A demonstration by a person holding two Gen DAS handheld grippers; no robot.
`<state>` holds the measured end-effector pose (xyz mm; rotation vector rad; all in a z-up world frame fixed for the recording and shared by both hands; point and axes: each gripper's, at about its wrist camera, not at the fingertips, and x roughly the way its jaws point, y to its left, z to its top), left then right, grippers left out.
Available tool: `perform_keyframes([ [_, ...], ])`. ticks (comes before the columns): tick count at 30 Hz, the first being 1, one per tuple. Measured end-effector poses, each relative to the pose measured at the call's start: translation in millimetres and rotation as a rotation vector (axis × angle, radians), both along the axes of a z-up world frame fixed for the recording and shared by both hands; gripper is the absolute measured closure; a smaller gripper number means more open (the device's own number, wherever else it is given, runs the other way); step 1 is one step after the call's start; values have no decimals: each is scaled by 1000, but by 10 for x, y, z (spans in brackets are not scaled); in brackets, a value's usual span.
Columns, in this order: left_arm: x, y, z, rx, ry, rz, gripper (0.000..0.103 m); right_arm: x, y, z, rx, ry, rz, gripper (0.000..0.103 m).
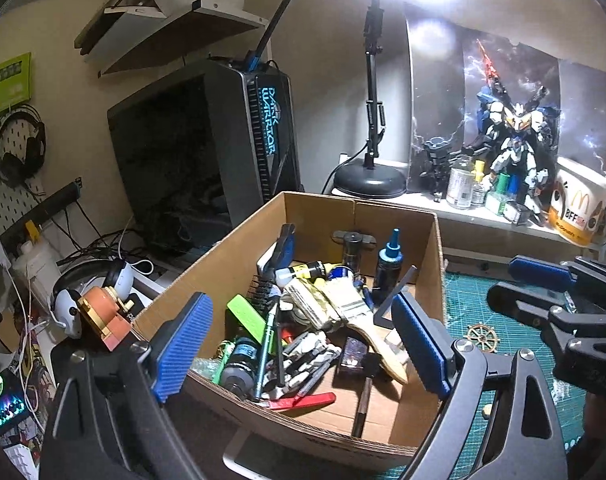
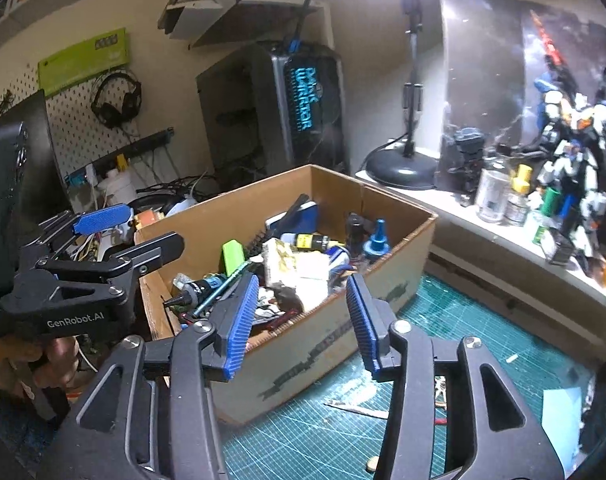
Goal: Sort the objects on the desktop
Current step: 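Withdraw both open tools from the box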
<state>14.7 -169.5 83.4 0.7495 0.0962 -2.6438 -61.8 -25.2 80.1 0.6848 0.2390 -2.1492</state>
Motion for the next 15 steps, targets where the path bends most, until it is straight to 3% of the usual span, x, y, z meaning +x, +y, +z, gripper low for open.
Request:
perform_keyframes([
  [9,10,157,-28,17,12,-27,11,46,384,8,1,6,-75,57],
  [15,-24,320,-16,18,25,-68,11,80,703,38,-5,13,-152,50],
])
